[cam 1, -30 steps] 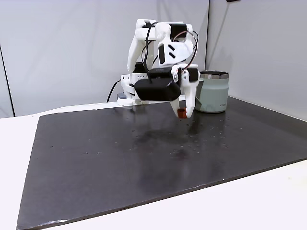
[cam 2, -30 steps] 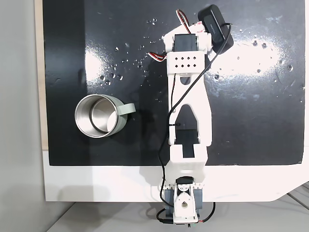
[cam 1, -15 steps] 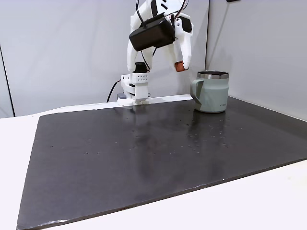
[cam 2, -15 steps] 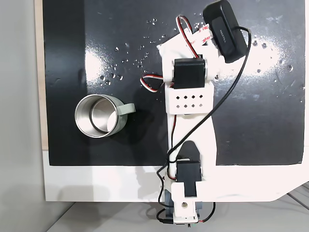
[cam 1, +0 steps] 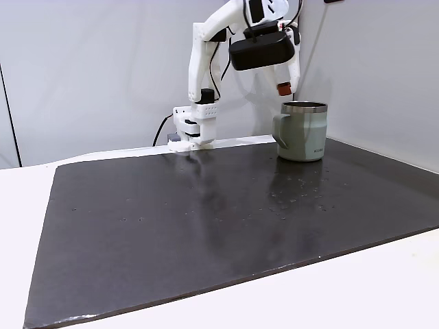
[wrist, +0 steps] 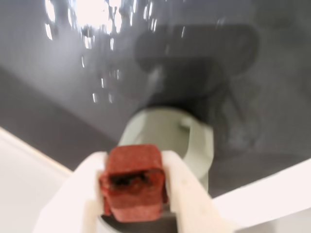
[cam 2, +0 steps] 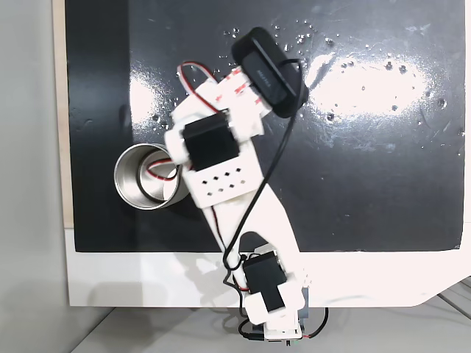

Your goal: Grasp a cube and put it in the cup.

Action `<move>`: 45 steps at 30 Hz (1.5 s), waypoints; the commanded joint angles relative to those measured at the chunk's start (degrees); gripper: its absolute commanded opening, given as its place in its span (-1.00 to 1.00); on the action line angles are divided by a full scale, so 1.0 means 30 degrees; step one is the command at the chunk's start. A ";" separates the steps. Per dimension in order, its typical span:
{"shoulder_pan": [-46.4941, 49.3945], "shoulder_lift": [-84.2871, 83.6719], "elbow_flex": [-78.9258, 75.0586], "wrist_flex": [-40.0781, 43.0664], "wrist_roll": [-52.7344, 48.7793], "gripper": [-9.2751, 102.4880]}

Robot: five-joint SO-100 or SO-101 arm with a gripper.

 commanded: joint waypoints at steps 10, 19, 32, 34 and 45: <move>-0.5479 0.2783 0.3457 0.0264 0.1553 -0.80; -0.6621 0.2578 0.3691 0.0293 0.1787 -0.80; -0.7295 0.2578 0.3516 0.0293 0.2021 -0.45; -0.7383 0.2578 0.3545 0.0293 0.2080 -0.45; -0.7559 0.2520 0.3691 0.0293 0.1992 -0.46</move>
